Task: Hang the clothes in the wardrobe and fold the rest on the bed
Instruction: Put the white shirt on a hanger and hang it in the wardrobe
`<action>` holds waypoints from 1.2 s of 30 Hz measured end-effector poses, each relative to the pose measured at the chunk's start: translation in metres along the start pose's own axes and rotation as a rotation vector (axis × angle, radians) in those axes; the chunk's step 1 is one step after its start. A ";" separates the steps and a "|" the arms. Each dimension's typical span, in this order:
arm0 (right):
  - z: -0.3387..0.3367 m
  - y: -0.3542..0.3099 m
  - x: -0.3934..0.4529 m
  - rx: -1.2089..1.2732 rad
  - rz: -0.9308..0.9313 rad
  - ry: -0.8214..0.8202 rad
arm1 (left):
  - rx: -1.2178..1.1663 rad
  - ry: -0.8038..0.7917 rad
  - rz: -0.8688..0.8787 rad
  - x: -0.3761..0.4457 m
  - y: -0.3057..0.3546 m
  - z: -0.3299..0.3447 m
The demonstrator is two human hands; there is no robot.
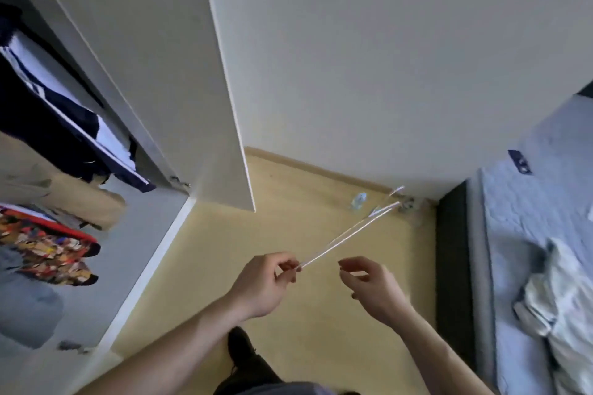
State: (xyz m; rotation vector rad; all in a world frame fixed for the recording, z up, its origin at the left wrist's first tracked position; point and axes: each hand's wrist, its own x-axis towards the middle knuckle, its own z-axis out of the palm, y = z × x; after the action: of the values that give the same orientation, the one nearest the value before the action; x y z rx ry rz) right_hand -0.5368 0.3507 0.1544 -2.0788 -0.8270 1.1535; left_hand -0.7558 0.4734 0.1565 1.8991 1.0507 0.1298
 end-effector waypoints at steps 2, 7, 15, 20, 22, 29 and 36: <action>-0.041 0.034 -0.019 0.068 0.028 0.074 | 0.063 -0.056 0.079 0.013 0.042 0.042; -0.132 0.119 -0.060 0.300 0.111 0.235 | 0.151 -0.182 0.244 0.024 0.137 0.159; -0.244 0.229 -0.119 0.604 0.252 0.476 | 0.322 -0.465 0.422 0.034 0.246 0.295; -0.301 0.291 -0.132 0.747 0.347 0.604 | 0.406 -0.558 0.443 0.076 0.293 0.354; -0.324 0.316 -0.134 0.761 0.391 0.646 | 0.452 -0.588 0.443 0.101 0.308 0.376; -0.405 0.384 -0.130 0.696 0.553 0.767 | 0.502 -0.671 0.401 0.205 0.363 0.461; -0.482 0.427 -0.133 0.600 0.652 0.901 | 0.650 -0.852 0.404 0.275 0.416 0.553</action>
State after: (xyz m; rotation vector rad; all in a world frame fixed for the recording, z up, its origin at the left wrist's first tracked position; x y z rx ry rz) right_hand -0.0746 -0.1147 0.1048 -2.0297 0.5857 0.4966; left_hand -0.0629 0.2119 0.0767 2.3603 0.1066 -0.8172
